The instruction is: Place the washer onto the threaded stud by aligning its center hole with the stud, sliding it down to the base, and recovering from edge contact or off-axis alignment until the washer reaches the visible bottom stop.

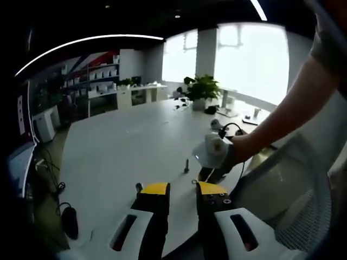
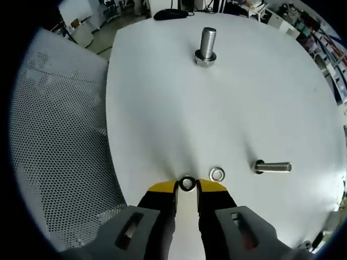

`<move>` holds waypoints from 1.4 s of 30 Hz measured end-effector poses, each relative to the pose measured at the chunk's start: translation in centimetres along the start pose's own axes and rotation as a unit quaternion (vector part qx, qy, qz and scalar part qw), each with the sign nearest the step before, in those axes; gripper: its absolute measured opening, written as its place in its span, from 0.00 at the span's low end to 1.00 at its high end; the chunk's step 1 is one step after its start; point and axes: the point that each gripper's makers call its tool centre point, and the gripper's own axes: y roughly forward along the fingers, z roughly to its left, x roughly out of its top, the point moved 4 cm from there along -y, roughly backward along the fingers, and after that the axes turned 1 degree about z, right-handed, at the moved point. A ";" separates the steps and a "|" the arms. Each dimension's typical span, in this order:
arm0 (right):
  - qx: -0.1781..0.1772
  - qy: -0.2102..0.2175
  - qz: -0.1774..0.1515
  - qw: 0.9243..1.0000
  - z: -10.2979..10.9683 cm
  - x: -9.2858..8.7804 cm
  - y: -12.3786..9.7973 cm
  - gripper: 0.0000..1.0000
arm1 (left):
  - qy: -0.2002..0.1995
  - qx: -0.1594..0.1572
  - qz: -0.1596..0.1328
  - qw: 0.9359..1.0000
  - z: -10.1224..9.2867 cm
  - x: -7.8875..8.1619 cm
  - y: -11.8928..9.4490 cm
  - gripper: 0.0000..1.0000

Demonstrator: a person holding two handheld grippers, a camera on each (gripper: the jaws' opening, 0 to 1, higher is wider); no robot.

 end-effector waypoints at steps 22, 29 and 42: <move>-0.011 -0.024 0.096 0.995 0.2 0.6 0.3 0.16 | 0.005 -0.004 0.003 1.000 -0.2 0.0 0.1 0.17; -0.027 -0.017 0.117 0.993 0.4 0.7 0.3 0.17 | 0.004 0.001 0.001 1.000 0.0 0.0 0.0 0.17; -0.049 0.043 0.029 0.997 0.5 -0.2 -0.1 0.15 | 0.005 0.001 0.001 1.000 0.0 0.0 0.0 0.17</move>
